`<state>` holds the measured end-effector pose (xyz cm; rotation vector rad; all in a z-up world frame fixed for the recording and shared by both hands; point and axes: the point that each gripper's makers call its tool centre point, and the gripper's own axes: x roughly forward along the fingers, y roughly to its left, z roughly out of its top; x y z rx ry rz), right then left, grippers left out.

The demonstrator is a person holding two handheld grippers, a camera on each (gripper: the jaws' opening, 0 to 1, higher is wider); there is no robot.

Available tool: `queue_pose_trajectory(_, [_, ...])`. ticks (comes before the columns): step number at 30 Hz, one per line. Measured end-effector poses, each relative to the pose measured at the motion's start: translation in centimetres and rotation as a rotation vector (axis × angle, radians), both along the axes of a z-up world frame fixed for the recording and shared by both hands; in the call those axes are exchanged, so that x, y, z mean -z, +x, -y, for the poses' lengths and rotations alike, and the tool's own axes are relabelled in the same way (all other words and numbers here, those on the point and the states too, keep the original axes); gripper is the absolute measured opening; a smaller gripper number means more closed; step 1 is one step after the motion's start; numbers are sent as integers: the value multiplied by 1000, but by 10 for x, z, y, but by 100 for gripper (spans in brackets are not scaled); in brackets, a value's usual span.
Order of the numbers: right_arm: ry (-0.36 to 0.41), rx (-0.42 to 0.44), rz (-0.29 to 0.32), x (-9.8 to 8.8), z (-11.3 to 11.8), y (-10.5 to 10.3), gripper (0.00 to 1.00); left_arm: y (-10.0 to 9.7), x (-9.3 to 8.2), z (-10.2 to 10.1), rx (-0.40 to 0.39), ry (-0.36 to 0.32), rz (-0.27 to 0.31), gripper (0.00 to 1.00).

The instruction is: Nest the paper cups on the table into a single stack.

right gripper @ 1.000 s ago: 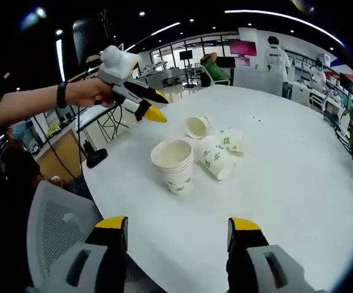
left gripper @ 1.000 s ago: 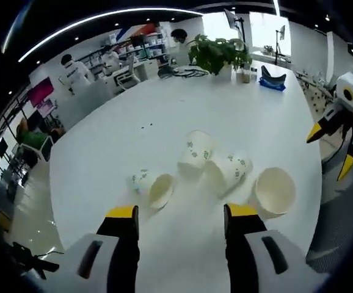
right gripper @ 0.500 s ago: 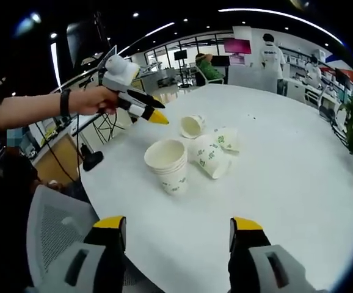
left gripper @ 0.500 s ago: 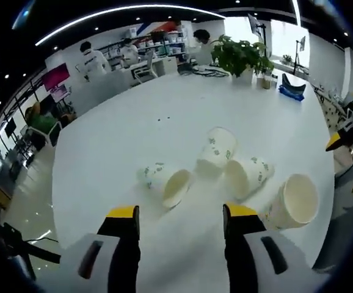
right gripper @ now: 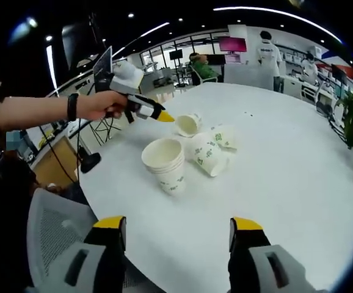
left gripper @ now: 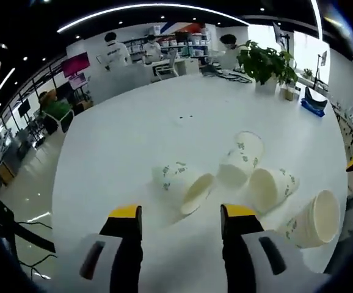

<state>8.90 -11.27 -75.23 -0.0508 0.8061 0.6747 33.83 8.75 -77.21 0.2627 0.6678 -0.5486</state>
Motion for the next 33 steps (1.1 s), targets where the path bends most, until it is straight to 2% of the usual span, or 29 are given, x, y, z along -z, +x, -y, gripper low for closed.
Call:
queue_pose_trajectory(4, [-1,9,-5,2,3,1,68,1,5,1,-18,-4,-4,48])
queue_pose_trajectory(10, [1,32,-11,4,5,5,68,13,20,5,-36,-12,1,45])
queue_pose_trajectory(12, [1,38,-12,4,5,6,68,20,26,5,-60,-27,7,44])
queue_pose_trajectory(14, [3,42,-15,4,5,6,68,18,21,12,-59,-40,25,42])
queue_pose_trajectory(16, [4,45,-18,5,5,7,68,25,27,15,-43,-63,32,41])
queue_pose_trajectory(20, [5,52,-23,5,5,7,68,18,25,23,-21,-30,45,42])
queue_pose_trajectory(24, [3,57,-27,6,5,7,68,32,42,18,-39,-37,39,41])
queue_pose_trajectory(27, [3,64,-32,9,8,8,68,26,41,16,-66,-53,49,39])
queue_pose_trajectory(33, [1,77,-40,11,13,8,68,38,53,25,-73,-57,50,36])
